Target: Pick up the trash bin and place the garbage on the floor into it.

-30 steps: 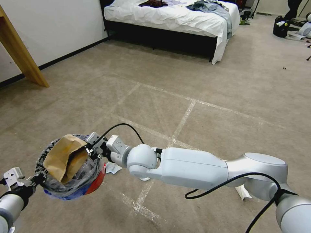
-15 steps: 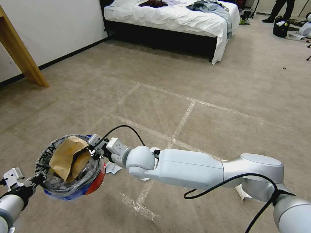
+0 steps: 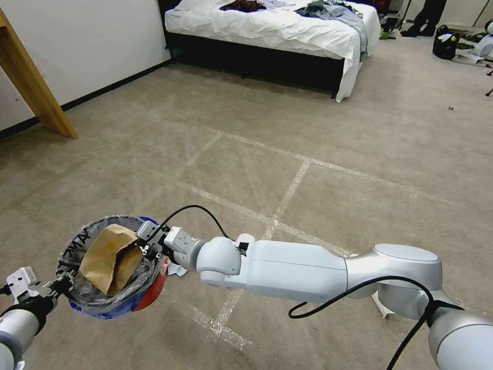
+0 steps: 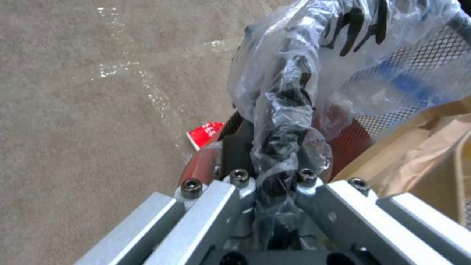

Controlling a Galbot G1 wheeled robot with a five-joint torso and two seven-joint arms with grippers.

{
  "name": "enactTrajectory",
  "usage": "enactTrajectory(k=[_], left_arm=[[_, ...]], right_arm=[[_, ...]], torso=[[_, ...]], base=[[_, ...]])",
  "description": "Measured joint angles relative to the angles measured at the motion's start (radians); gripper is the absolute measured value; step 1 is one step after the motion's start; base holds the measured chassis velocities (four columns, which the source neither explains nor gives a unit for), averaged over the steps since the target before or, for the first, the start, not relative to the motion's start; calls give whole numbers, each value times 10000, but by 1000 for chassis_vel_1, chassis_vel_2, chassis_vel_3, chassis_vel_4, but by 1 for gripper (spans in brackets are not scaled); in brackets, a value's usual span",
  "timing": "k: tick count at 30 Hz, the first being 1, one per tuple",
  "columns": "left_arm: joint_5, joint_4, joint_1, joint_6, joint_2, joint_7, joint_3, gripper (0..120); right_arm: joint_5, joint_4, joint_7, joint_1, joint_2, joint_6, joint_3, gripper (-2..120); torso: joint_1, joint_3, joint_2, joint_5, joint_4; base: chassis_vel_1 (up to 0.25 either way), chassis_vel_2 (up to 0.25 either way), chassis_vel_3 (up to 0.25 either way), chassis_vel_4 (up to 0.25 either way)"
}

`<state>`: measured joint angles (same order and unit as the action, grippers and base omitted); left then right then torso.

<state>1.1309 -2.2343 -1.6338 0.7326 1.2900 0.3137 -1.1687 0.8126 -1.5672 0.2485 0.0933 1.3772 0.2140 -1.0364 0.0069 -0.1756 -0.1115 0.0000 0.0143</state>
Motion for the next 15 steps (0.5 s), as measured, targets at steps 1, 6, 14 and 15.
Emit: enactTrajectory(k=[1, 6, 14, 15], left_arm=[[-13, 11, 0, -2, 12, -6, 4, 0], [-51, 49, -9, -14, 43, -58, 7, 0], [-63, 54, -24, -20, 54, -96, 11, 0], [-63, 54, -24, -20, 54, -96, 11, 0]], right_arm=[[-52, 46, 4, 2, 32, -3, -38, 0], [-111, 120, 25, 20, 110, -6, -101, 0], [-337, 265, 116, 80, 245, -14, -214, 0], [-337, 265, 116, 80, 245, -14, -214, 0]], torso=[[0, 0, 0, 0, 0], [0, 0, 0, 0, 0], [0, 0, 0, 0, 0], [0, 0, 0, 0, 0]], base=[[0, 0, 0, 0], [0, 0, 0, 0], [0, 0, 0, 0], [0, 0, 0, 0]])
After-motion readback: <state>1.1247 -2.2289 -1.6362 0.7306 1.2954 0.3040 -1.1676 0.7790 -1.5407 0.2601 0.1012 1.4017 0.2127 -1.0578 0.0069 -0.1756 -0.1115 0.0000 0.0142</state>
